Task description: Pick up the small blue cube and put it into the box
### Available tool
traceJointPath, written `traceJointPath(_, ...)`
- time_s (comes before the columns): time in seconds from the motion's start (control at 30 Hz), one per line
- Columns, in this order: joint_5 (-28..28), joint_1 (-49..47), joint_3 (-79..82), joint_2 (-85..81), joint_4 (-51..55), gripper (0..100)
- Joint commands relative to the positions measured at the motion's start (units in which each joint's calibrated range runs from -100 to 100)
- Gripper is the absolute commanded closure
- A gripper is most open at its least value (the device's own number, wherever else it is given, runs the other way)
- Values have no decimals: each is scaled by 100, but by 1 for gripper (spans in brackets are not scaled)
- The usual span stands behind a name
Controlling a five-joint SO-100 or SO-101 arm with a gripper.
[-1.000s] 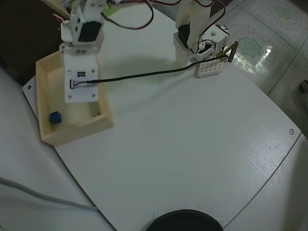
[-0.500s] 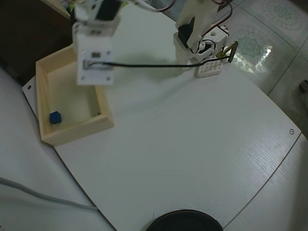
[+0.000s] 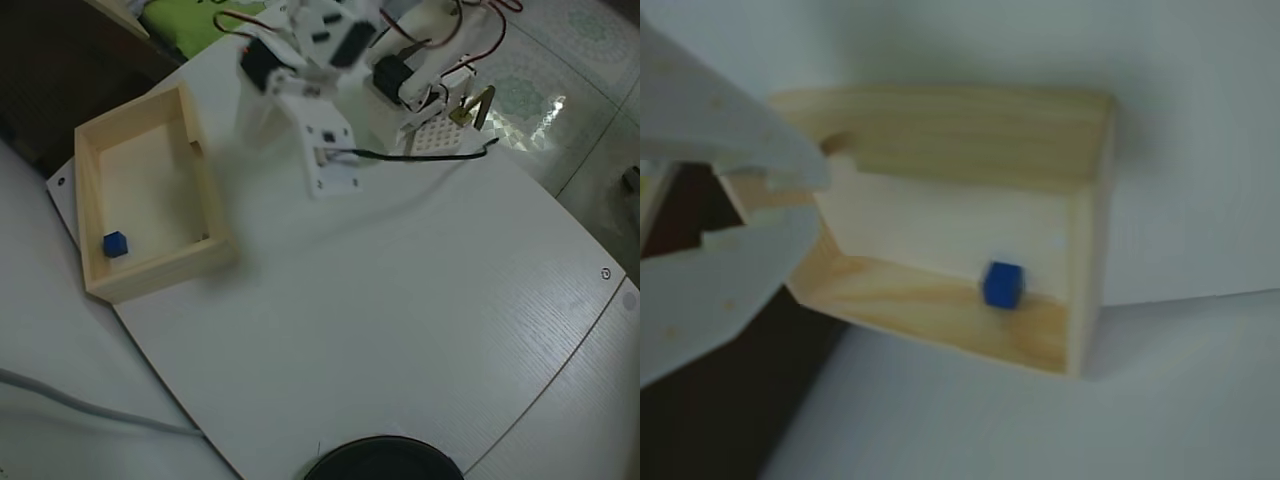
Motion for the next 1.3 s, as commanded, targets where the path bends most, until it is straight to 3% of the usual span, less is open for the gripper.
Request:
traceJointPath(0.0, 96, -4, 1186, -867, -606, 99)
traceJointPath(0.23, 96, -11, 3339, -2372, -1753, 99)
traceJointPath(0.63, 298, -240, 4905, -3893, -1770, 99)
traceJointPath(1.27, 257, -822, 4950, -3885, -1295, 99)
